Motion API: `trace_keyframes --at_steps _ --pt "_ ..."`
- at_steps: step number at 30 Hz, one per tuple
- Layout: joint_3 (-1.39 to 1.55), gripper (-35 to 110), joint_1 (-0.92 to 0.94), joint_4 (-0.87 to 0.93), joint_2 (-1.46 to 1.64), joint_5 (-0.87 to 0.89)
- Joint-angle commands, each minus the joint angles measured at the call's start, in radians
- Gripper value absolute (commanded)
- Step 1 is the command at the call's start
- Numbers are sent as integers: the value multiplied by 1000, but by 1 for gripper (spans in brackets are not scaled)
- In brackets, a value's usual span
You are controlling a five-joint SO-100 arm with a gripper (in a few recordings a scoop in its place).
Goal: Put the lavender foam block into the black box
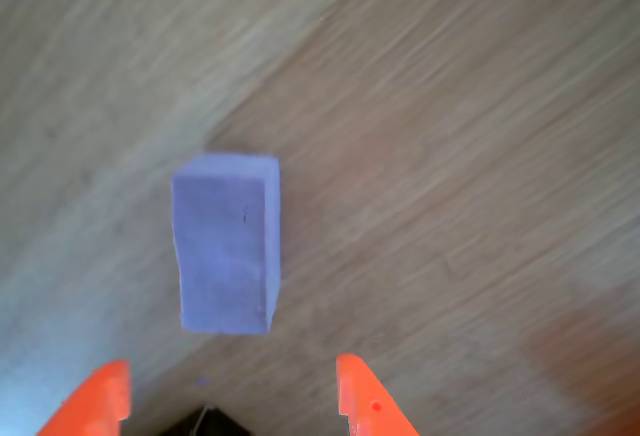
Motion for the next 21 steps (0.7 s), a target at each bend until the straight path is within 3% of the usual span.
trace_keyframes --at_steps 1,21 --pt "-32 29 5 21 11 15" --pt "-75 32 77 -40 -91 -66"
